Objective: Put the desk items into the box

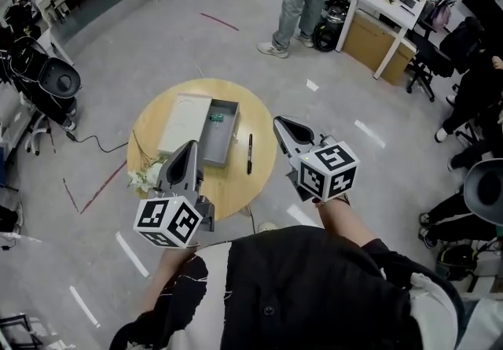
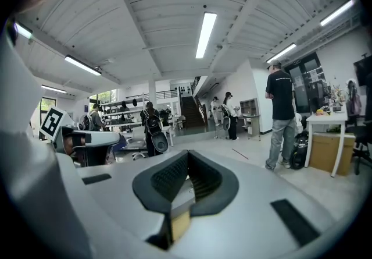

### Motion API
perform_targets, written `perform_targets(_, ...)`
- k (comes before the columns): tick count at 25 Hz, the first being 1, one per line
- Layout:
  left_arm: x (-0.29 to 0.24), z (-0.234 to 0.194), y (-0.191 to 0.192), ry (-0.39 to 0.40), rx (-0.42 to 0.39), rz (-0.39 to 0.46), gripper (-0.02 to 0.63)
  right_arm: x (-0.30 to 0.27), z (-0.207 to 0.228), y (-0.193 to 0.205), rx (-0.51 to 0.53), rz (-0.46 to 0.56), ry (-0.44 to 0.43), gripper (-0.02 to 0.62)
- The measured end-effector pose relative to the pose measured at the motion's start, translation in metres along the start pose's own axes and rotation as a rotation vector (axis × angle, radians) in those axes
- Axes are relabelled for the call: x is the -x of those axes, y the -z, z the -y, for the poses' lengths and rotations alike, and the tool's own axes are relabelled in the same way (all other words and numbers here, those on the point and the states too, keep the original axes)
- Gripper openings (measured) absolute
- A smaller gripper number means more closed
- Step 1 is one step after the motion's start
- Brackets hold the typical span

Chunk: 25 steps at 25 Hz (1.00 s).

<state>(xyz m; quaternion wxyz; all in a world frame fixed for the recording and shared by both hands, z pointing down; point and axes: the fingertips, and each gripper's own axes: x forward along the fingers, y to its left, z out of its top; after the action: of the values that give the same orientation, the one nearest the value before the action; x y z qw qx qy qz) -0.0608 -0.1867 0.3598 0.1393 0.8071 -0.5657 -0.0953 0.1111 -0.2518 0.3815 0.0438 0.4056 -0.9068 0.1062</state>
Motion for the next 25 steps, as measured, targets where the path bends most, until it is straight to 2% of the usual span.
perform_targets(14,-0.019,-0.045,0.004,-0.163,0.019,0.012,0.011,-0.068,0.032,0.023,-0.031,-0.091,-0.108,0.005)
perform_targets(25,-0.009,-0.068,0.007,-0.263,0.013,-0.014,0.011,-0.104,0.041,0.092,-0.101,-0.261,-0.147,0.005)
